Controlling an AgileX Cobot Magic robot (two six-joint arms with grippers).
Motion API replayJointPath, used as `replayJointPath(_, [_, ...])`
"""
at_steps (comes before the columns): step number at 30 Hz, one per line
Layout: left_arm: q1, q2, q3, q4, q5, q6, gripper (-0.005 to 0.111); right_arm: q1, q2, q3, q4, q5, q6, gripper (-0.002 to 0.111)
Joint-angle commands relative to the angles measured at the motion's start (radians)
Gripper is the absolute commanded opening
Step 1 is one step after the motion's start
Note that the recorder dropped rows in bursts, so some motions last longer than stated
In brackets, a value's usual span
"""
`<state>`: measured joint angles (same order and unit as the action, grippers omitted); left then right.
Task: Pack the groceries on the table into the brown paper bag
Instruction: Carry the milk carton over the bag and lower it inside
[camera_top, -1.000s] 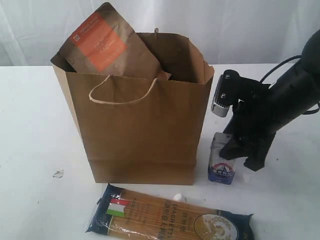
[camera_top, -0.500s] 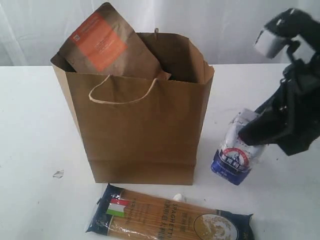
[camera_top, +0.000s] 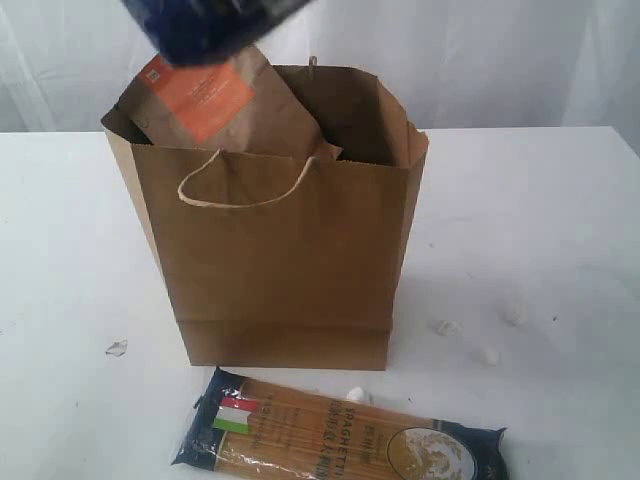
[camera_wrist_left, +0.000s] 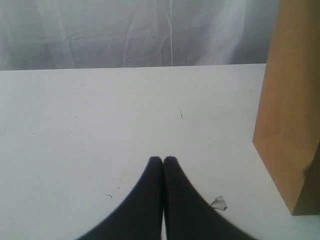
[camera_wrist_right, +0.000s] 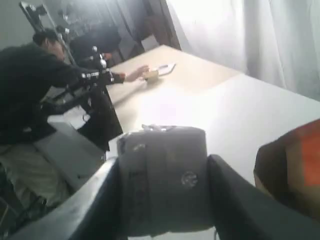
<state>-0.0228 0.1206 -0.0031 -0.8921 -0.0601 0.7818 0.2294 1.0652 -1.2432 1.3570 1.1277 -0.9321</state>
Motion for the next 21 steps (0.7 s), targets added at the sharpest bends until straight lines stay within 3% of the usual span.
replayJointPath(1, [0.0,-0.006,0.003,-0.015,0.003,0.003,0.0,-0.001,0.104,-0.029,0.205,-0.114,-0.115,0.012])
replayJointPath(6, [0.0,-0.006,0.003,-0.015,0.003,0.003,0.0,-0.001,0.217,-0.056,0.34,-0.195,-0.308,0.012])
replayJointPath(10, [0.0,-0.006,0.003,-0.013,0.003,0.003,0.0,-0.001,0.299,-0.059,0.328,-0.21,-0.326,0.012])
replayJointPath(21, [0.0,-0.006,0.003,-0.013,0.003,0.003,0.0,-0.001,0.402,-0.059,-0.011,-0.226,-0.324,0.013])
